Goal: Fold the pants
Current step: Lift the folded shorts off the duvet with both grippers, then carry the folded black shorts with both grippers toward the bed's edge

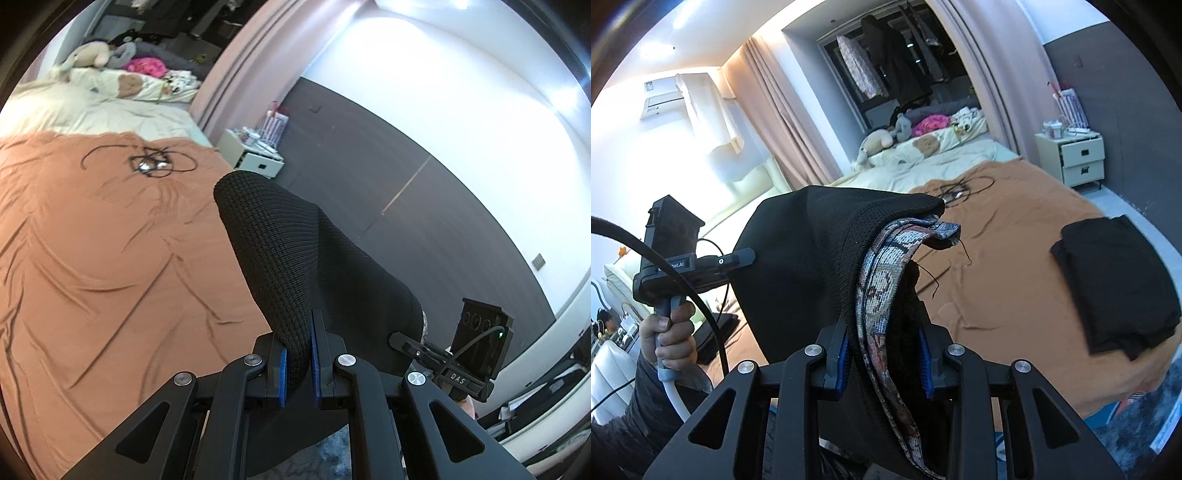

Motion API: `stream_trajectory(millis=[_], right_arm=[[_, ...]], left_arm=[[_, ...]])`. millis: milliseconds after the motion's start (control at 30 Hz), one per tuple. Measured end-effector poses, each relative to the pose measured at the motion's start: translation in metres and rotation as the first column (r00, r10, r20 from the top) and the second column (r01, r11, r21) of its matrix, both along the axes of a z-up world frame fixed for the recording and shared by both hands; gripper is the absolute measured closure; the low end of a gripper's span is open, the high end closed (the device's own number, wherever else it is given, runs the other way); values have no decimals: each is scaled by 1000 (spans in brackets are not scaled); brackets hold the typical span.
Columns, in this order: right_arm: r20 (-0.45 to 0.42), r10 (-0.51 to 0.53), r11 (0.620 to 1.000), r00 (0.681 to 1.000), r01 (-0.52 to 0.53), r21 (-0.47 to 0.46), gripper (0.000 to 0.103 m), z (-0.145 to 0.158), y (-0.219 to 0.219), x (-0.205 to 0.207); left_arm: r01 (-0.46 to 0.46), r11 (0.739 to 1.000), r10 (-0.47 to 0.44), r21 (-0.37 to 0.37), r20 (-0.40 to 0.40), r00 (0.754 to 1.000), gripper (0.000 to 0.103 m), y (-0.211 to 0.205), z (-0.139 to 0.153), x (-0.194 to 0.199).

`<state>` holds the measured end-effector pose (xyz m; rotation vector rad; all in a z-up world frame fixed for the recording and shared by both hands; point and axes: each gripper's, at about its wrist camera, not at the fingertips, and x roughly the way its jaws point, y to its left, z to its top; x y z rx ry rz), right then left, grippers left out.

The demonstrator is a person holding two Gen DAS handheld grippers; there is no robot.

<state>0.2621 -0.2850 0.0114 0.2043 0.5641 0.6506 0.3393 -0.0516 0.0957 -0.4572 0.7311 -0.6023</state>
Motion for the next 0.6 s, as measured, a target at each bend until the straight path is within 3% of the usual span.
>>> stream_trajectory(millis=[367,600], right_arm=[[93,-30,1000,995,29,9,77,8,-42,-49],[86,-67,997,994,64,33,77,-5,-64,-49]], left_arm=[[34,999,-35,24,57,998,93,-57,33,4],[71,996,-75,59,72,995,93,-93,38,11]])
